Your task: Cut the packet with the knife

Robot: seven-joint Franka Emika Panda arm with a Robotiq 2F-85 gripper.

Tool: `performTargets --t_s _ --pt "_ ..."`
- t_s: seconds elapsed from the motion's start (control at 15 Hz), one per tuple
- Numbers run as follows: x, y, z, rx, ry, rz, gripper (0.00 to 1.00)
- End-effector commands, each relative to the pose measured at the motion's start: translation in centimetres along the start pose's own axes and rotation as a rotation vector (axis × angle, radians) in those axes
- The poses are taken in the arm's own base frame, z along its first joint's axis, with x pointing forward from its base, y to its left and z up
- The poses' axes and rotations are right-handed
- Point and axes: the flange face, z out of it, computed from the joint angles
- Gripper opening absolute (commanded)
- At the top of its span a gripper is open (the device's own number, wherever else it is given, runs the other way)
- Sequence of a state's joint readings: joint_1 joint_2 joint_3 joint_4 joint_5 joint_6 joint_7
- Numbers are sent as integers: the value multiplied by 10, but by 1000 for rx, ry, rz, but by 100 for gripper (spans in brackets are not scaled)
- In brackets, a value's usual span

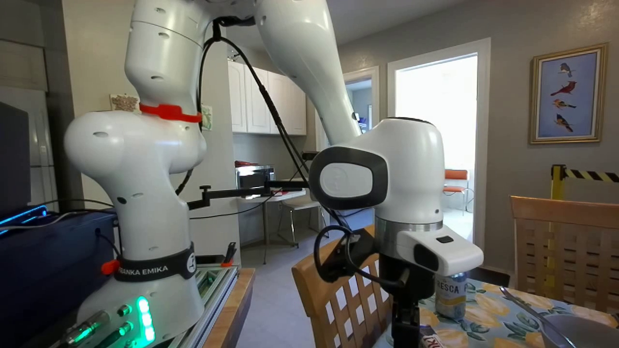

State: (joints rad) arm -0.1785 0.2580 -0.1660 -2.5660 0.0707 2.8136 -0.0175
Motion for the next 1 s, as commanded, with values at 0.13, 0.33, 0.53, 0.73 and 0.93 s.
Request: performTargets --t_s 0.13,0.33,0.53,0.73,0.93 --pt "6 1 5 -16 3 -18 100" --pt "14 4 8 -22 6 -14 100" --pt "22 5 12 -18 11 -3 100" --pt "29 3 22 -19 2 -1 100" --pt "30 0 35 -25 -14 -6 100"
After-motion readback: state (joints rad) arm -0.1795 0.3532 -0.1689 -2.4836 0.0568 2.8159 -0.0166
